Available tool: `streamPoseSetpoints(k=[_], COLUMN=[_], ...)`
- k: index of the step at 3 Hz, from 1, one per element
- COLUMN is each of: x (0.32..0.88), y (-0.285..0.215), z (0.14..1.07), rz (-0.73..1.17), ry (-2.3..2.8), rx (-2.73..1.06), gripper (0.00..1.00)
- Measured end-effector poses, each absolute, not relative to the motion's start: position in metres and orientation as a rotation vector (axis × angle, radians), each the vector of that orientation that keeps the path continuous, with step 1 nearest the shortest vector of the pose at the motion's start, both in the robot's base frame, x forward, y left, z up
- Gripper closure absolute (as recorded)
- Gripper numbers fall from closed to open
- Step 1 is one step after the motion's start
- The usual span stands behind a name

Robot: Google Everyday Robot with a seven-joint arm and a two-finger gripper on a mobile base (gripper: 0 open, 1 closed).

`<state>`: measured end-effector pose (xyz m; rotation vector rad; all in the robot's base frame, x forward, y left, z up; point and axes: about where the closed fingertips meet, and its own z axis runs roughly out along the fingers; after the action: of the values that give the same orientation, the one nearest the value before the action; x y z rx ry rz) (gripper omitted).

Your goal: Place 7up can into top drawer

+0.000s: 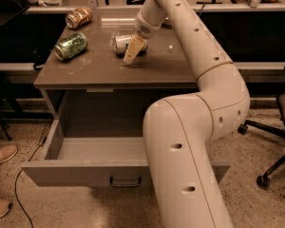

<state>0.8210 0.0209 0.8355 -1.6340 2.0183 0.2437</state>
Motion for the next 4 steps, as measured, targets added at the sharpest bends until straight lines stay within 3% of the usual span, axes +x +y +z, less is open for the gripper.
streamPoseSetpoints(k=[3, 4], x=[0.818, 0.792], y=[-0.027, -0.050], z=[0.862, 0.898], rz=[0.279, 0.265], ry=[2.059, 2.052], rx=[-1.470, -1.436], gripper=[0.88, 1.00])
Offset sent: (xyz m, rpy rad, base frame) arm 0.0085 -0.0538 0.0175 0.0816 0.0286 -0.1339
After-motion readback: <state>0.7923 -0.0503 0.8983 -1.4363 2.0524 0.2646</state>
